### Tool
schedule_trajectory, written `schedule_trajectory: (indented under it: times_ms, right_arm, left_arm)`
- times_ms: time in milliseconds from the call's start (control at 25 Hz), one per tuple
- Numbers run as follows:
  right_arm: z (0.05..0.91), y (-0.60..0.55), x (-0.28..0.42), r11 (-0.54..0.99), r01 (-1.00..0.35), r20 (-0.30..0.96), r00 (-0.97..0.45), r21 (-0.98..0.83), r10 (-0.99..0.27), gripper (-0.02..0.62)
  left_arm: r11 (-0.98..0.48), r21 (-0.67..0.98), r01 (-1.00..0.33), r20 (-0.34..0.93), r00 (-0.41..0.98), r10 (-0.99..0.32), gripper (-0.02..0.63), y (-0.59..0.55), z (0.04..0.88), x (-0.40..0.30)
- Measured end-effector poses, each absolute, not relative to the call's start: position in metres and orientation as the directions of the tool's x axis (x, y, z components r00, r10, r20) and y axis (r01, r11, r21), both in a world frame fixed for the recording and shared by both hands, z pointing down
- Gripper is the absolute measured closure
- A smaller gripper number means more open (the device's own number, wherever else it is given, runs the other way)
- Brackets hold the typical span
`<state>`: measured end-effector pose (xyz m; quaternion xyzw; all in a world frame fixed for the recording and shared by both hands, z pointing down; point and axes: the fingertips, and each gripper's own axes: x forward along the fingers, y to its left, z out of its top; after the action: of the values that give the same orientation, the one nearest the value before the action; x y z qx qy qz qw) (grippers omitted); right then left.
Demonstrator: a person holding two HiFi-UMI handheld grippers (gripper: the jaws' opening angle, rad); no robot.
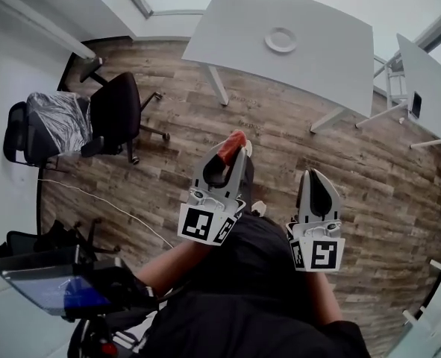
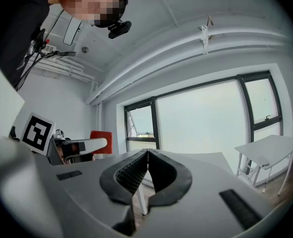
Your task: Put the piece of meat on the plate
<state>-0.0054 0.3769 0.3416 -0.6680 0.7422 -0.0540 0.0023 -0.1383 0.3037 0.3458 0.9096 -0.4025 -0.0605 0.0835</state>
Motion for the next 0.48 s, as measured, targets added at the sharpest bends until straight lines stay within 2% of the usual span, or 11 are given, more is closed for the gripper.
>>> schedule_trajectory:
  times_ms: [200, 480]
  right_arm:
    - [0.345, 0.322, 0.011, 0.071, -0.995, 0.053, -0.075, -0.072, -0.996, 0.589]
    - [0.342, 0.232, 0.014, 0.101, -0.994, 0.079, -0.104, -0.039, -0.991, 0.589]
  left_arm:
    - [-0.666, 0.210, -0.716, -0.042, 0.673, -0.738, 0.509, 0.248, 0.356, -0.127]
    - [-0.685, 0.201, -0.700, -0.007, 0.699, -0.716, 0.509, 0.159, 0.370, -0.112]
